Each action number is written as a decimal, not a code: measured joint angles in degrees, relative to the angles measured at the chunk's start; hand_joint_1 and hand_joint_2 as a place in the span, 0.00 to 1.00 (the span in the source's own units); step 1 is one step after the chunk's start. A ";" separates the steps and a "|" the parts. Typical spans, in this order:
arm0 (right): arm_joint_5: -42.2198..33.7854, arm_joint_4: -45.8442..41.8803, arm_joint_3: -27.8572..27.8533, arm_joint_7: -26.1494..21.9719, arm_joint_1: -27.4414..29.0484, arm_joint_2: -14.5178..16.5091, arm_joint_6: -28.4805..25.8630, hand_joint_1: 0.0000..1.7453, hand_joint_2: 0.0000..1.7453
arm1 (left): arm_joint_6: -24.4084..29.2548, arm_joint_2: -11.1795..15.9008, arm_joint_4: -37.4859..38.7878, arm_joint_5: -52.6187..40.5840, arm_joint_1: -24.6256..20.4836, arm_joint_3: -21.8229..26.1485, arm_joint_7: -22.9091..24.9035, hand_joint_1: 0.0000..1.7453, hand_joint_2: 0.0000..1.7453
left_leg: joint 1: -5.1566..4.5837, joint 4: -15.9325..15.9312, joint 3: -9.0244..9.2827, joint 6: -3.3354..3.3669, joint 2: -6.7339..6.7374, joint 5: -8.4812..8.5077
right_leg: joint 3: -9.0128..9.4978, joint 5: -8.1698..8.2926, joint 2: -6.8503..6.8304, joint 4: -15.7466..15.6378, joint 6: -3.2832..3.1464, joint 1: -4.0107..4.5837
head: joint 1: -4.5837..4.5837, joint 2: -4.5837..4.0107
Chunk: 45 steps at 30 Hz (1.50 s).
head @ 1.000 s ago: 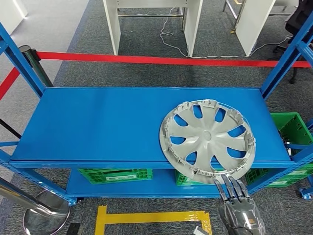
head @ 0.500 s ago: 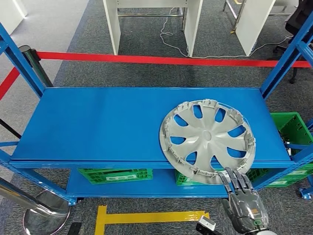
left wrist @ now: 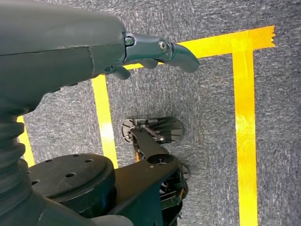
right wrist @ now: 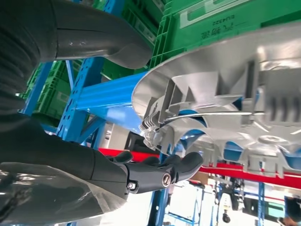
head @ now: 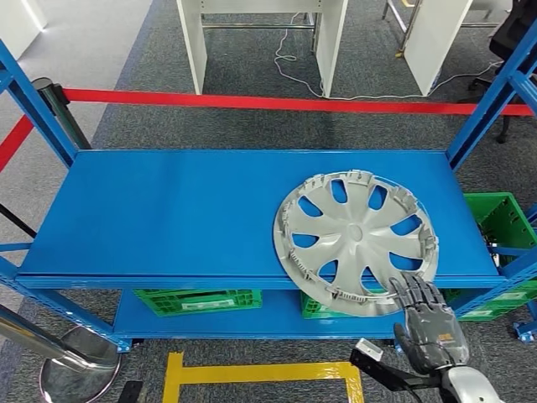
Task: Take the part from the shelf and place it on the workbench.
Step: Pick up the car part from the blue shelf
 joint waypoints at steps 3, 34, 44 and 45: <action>-0.42 1.32 -1.05 -1.07 -0.68 0.60 0.72 0.00 1.00 | -0.11 0.01 0.00 -0.21 -0.04 0.03 0.02 0.00 1.00 | 0.00 0.00 0.00 0.00 0.00 0.00 | 0.01 0.00 0.00 0.00 0.00 0.00 | -0.01 0.00; 5.14 11.20 -0.22 -5.44 -10.95 2.65 8.22 0.00 1.00 | -0.64 -0.08 0.00 -2.12 -1.39 1.49 0.07 0.00 1.00 | 0.00 0.00 -0.02 0.01 -0.01 0.01 | 0.00 0.01 0.00 0.02 0.00 0.00 | 0.00 0.01; 7.98 13.95 1.74 -6.45 -14.23 2.63 9.51 1.00 1.00 | -0.64 -0.33 0.00 -2.99 -1.45 1.51 0.11 0.00 1.00 | 0.00 0.01 -0.02 0.01 -0.01 0.01 | 0.00 0.01 -0.01 0.02 0.00 0.00 | 0.00 0.01; 8.25 14.15 1.95 -6.63 -14.54 2.63 9.55 1.00 1.00 | -0.63 -0.34 0.00 -3.04 -1.46 1.51 0.11 0.00 1.00 | 0.00 0.01 -0.02 0.01 0.00 0.01 | 0.00 0.01 0.00 0.02 0.01 0.00 | -0.01 0.01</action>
